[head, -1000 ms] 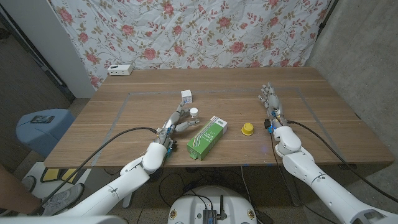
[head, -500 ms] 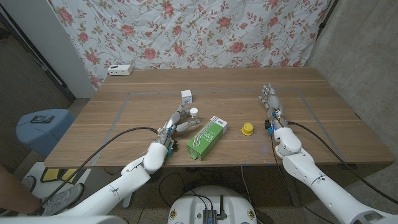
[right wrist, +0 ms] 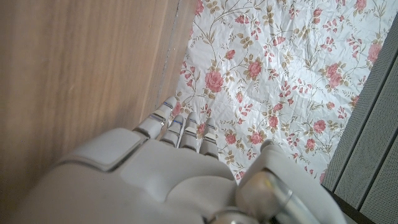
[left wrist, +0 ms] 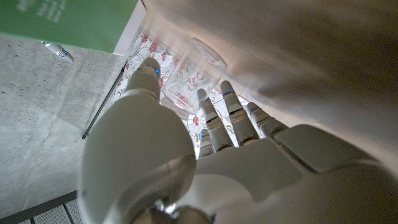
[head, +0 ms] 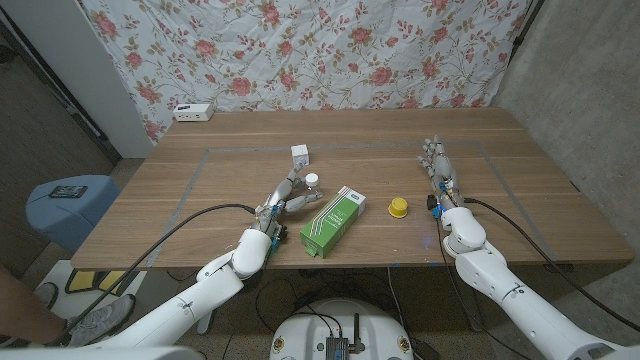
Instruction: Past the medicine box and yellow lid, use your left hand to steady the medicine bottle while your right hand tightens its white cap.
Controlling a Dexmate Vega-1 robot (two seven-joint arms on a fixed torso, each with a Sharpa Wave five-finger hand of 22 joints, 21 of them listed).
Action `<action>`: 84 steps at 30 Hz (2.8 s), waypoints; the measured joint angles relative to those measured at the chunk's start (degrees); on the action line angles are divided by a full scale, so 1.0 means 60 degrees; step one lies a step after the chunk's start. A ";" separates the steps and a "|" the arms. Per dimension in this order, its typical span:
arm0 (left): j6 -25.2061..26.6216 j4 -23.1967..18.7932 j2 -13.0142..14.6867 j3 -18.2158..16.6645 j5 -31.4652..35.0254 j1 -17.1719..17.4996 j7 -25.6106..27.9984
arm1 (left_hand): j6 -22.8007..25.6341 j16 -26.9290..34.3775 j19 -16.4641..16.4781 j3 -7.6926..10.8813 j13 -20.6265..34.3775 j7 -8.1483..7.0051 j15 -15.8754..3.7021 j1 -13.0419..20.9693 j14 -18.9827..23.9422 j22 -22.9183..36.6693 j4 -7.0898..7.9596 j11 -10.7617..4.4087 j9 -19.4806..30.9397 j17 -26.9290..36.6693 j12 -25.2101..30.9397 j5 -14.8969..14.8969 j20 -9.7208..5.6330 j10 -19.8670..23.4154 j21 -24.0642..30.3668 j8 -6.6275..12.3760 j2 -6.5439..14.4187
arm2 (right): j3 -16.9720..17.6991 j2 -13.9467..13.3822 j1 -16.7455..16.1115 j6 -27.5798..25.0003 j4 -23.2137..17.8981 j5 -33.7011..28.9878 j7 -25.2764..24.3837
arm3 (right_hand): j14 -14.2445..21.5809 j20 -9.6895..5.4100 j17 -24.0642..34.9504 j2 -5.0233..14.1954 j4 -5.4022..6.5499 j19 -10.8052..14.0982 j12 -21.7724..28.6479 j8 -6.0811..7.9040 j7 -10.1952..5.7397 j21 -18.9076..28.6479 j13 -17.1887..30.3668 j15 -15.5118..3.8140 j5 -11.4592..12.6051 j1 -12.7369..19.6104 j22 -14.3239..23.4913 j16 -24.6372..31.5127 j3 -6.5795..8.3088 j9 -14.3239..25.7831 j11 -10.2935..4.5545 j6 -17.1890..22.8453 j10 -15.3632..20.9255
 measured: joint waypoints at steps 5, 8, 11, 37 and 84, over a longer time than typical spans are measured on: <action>-0.0024 0.0000 -0.0016 0.0014 0.0043 -0.0001 0.0043 | 0.0264 0.0066 0.0130 -0.0014 0.0000 0.0161 -0.0029 0.0094 0.0206 0.0015 -0.0013 0.0031 0.0000 0.0000 0.0000 -0.0036 0.0011 0.0272 0.0031 0.0000 0.0094 | 0.0020 0.0002 -0.0057 0.0044 -0.0027 0.0001 -0.0012 | 0.0000 0.0000 0.0000 0.0000 0.0000 0.0000 0.0000 0.0000 0.0000 0.0000 0.0000 0.0000 0.0000 0.0000 0.0000 0.0000 0.0000 0.0000 0.0000 0.0000 0.0000; -0.0046 0.0000 -0.0032 0.0022 0.0066 -0.0001 0.0071 | 0.0312 0.0066 0.0235 -0.0014 0.0000 0.0209 -0.0035 0.0140 0.0264 0.0015 -0.0013 0.0015 0.0000 0.0000 0.0000 -0.0066 0.0007 0.0370 0.0064 0.0000 0.0140 | 0.0027 0.0003 -0.0089 0.0061 -0.0044 0.0002 -0.0023 | 0.0000 0.0000 0.0000 0.0000 0.0000 0.0000 0.0000 0.0000 0.0000 0.0000 0.0000 0.0000 0.0000 0.0000 0.0000 0.0000 0.0000 0.0000 0.0000 0.0000 0.0000; -0.0049 0.0006 -0.0047 0.0036 0.0085 -0.0001 0.0087 | 0.0423 0.0066 0.0283 -0.0014 0.0001 0.0218 -0.0042 0.0207 0.0395 0.0015 -0.0013 -0.0022 0.0000 0.0000 0.0000 -0.0112 -0.0010 0.0425 0.0064 0.0000 0.0207 | 0.0037 0.0003 -0.0110 0.0074 -0.0058 0.0002 -0.0032 | 0.0000 0.0000 0.0000 0.0000 0.0000 0.0000 0.0000 0.0000 0.0000 0.0000 0.0000 0.0000 0.0000 0.0000 0.0000 0.0000 0.0000 0.0000 0.0000 0.0000 0.0000; 0.0054 0.0052 -0.0096 0.0088 0.0188 -0.0006 0.0186 | 0.0885 0.0065 0.0621 -0.0149 0.0024 0.0440 -0.0108 0.0521 0.0975 0.0013 -0.0013 -0.0022 0.0000 0.0000 0.0000 -0.0334 -0.0009 0.1109 0.0064 0.0000 0.0319 | 0.0088 0.0047 -0.0206 0.0145 -0.0070 -0.0004 -0.0097 | 0.0000 0.0000 0.0000 0.0000 -0.0027 0.0000 0.0000 0.0000 -0.0036 0.0000 0.0000 0.0000 0.0000 0.0000 -0.0001 0.0000 0.0027 0.0000 -0.0054 0.0036 0.0054; 0.0318 -0.0212 -0.0084 0.0025 0.0336 0.0230 0.0638 | 0.1941 0.0028 0.1082 -0.0297 0.0020 0.1228 -0.0262 0.0820 0.1843 0.0012 0.0073 0.0081 0.0000 -0.0004 -0.0073 -0.0587 -0.0025 0.1891 0.0026 0.0000 0.0447 | 0.0033 0.0203 -0.0090 0.0303 0.0249 -0.0016 -0.0086 | 0.0000 0.0000 0.0000 -0.0039 -0.0053 0.0000 0.0000 0.0000 -0.0036 0.0000 0.0000 0.0000 0.0000 -0.0039 -0.0001 0.0000 0.0053 0.0001 -0.0053 0.0035 0.0053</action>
